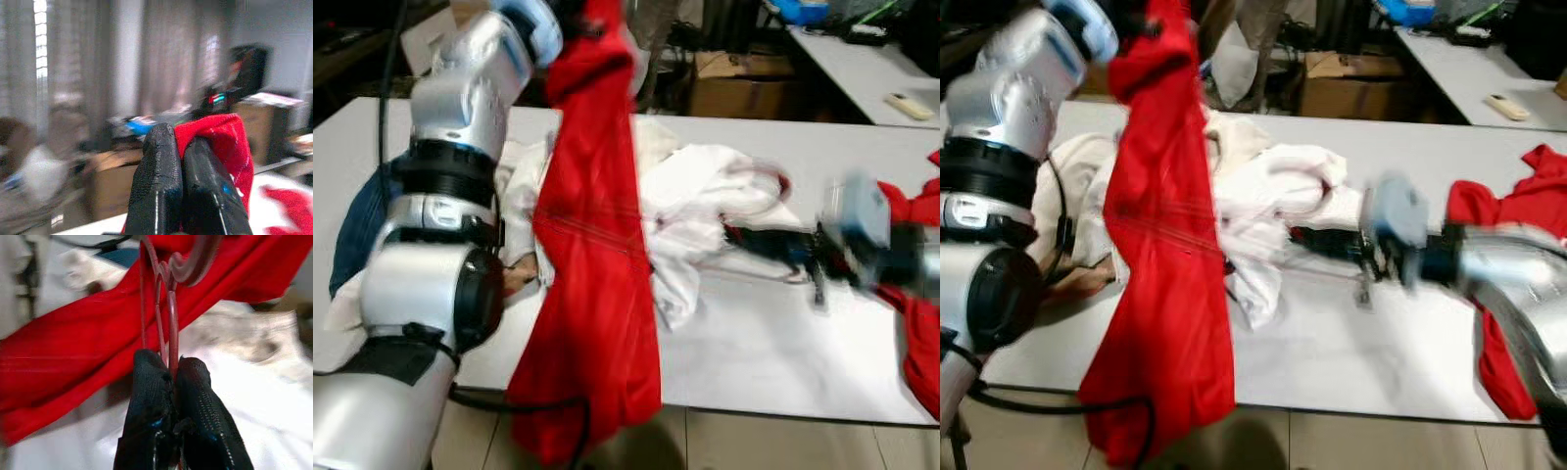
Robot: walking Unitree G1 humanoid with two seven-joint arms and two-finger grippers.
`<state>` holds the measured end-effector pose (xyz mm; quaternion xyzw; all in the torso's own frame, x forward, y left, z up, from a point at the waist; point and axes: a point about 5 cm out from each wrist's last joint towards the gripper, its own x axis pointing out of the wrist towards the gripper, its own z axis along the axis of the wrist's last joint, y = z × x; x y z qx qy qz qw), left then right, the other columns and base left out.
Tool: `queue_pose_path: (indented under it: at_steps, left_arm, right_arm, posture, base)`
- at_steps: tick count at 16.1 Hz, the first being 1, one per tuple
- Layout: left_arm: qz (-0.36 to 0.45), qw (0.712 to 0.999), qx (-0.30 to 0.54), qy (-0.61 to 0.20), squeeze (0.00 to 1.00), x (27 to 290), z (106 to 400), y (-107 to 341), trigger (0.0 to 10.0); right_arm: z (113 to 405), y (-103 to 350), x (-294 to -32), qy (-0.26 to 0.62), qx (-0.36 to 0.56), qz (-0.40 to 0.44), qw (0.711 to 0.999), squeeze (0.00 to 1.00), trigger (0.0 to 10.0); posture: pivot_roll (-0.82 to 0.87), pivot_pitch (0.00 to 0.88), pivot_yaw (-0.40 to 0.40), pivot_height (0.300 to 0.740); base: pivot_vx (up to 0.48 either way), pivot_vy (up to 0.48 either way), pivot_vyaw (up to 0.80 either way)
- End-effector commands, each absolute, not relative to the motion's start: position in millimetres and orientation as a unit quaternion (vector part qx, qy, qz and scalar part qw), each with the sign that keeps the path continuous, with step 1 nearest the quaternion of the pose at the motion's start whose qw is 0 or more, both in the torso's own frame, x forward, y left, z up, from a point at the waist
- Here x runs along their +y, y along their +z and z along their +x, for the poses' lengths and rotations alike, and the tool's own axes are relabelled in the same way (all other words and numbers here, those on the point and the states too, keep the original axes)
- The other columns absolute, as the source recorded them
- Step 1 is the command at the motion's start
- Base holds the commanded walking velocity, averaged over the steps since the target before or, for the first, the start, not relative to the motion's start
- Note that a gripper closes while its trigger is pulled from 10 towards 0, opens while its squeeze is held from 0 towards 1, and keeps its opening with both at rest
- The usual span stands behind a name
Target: Hang hanger
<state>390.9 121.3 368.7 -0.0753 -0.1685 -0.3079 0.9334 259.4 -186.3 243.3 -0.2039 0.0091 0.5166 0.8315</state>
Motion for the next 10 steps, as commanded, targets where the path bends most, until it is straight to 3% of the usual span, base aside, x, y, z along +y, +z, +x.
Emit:
queue_pose_path:
  at_steps: [1, 4, 6, 7, 8, 10]
  left_arm:
    - [-0.085, 0.919, -0.182, -0.340, 0.00, 117.7, 379.0, 380.8, 10.0]
    - [-0.100, 0.883, -0.218, -0.403, 0.00, 113.0, 345.8, 405.9, 10.0]
    - [-0.130, 0.872, -0.242, -0.404, 0.00, 119.2, 336.5, 418.2, 10.0]
    - [-0.134, 0.872, -0.246, -0.401, 0.00, 121.7, 334.9, 420.1, 10.0]
    - [-0.145, 0.875, -0.258, -0.382, 0.00, 130.4, 333.0, 424.6, 10.0]
    - [-0.148, 0.891, -0.255, -0.345, 0.00, 142.2, 337.7, 422.5, 10.0]
  right_arm:
    - [268.0, 243.2, -187.5, 0.497, 0.005, -0.218, 0.840, 0.00, 10.0]
    - [321.0, 287.4, -190.2, 0.378, -0.087, -0.270, 0.881, 0.00, 10.0]
    - [355.7, 353.4, -223.1, 0.187, -0.177, -0.300, 0.918, 0.00, 10.0]
    - [359.6, 368.7, -231.8, 0.141, -0.199, -0.293, 0.924, 0.00, 10.0]
    - [358.5, 403.7, -246.8, 0.095, -0.263, -0.234, 0.931, 0.00, 10.0]
    - [360.1, 403.6, -239.0, 0.167, -0.257, -0.262, 0.915, 0.00, 10.0]
  posture:
    - [-0.14, 0.000, 0.022, 0.740]
    - [-0.13, 0.000, 0.013, 0.740]
    - [-0.13, 0.000, 0.007, 0.740]
    - [-0.13, 0.000, 0.007, 0.740]
    - [-0.13, 0.000, -0.004, 0.740]
    - [-0.13, 0.000, -0.013, 0.740]
  base:
    - [0.000, 0.000, 0.00]
    - [0.000, 0.000, 0.00]
    - [0.000, 0.000, 0.00]
    - [0.000, 0.000, 0.00]
    - [0.000, 0.000, 0.00]
    - [0.000, 0.000, 0.00]
